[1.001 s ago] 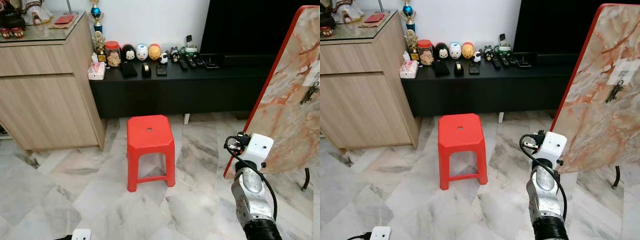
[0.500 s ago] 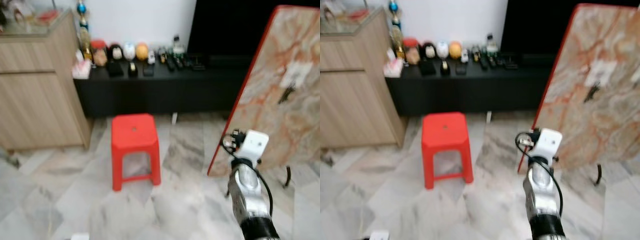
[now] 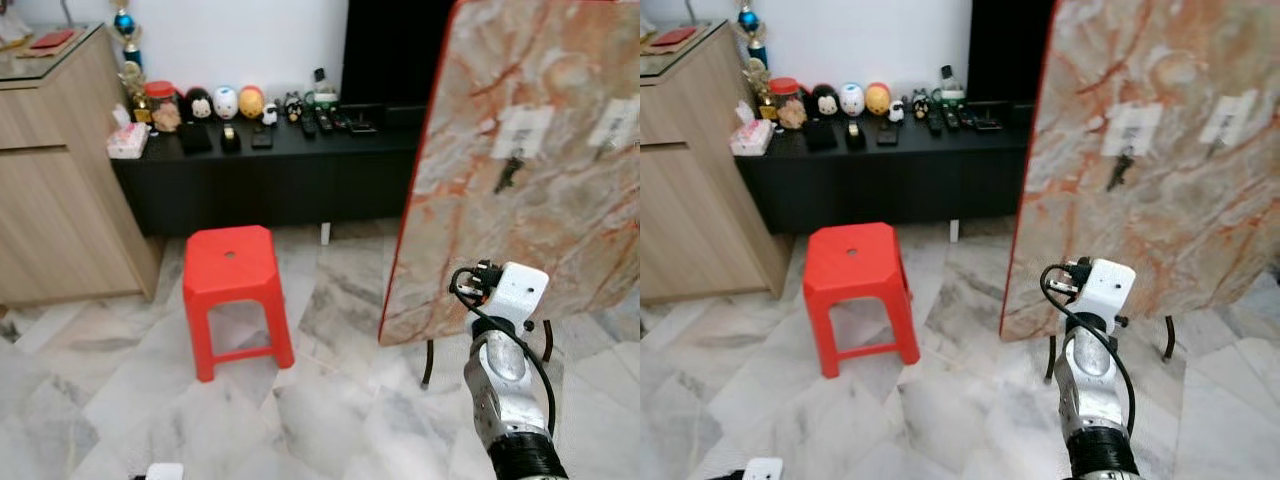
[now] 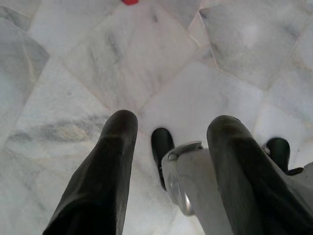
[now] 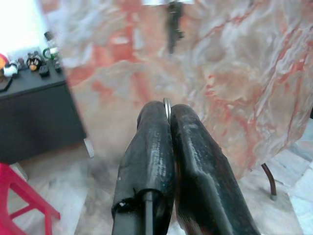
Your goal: Hang keys on a hook
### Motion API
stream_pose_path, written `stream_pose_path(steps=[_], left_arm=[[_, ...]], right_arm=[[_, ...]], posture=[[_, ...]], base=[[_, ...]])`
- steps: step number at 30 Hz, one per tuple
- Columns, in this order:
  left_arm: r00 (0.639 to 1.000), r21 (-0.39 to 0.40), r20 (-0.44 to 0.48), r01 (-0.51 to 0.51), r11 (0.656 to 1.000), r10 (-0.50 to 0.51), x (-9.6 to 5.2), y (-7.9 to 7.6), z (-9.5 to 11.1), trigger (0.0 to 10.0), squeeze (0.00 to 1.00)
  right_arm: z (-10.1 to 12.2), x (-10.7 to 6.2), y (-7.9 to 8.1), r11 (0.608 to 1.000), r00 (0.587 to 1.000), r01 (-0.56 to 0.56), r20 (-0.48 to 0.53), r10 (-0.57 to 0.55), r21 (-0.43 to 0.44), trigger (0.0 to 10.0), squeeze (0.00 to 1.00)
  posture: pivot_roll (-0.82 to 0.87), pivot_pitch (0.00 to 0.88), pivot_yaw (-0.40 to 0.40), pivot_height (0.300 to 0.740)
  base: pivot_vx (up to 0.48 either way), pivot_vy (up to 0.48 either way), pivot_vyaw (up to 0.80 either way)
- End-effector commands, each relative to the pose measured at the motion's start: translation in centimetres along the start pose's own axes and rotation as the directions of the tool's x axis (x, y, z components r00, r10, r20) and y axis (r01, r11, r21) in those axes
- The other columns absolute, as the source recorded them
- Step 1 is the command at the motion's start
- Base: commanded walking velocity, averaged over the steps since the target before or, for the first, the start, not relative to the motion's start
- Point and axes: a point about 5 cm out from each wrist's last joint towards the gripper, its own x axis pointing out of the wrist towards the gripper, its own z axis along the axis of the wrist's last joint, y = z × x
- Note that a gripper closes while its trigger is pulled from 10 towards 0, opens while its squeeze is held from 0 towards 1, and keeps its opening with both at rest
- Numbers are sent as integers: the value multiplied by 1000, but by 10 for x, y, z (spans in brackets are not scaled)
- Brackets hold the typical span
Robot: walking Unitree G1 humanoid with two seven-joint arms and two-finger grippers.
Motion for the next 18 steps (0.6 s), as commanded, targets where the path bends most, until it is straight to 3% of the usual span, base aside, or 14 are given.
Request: stream_pose_path(steps=[1,5,11,18], left_arm=[[1000,-1,-13,9,1000,-9,0,-3,-2,10000,0],[1000,-1,-15,10,1000,-10,0,-4,-2,10000,0],[999,11,-21,25,1000,-25,0,-7,-4,10000,0],[999,17,-30,22,1000,-22,-2,-4,-7,10000,0]], right_arm=[[9,6,-3,1000,1000,19,24,-19,10,10000,0],[9,6,-4,1000,999,20,26,-21,7,10000,0],[1,2,-4,1000,1000,18,8,-18,1,10000,0],[2,4,-2,1000,1000,11,8,-11,0,10000,0]], posture=[[-6,0,-43,740],[-7,0,-44,740],[0,0,-40,740],[10,0,-40,740]], base=[[0,0,0],[0,-240,0],[0,0,0],[0,-480,0]])
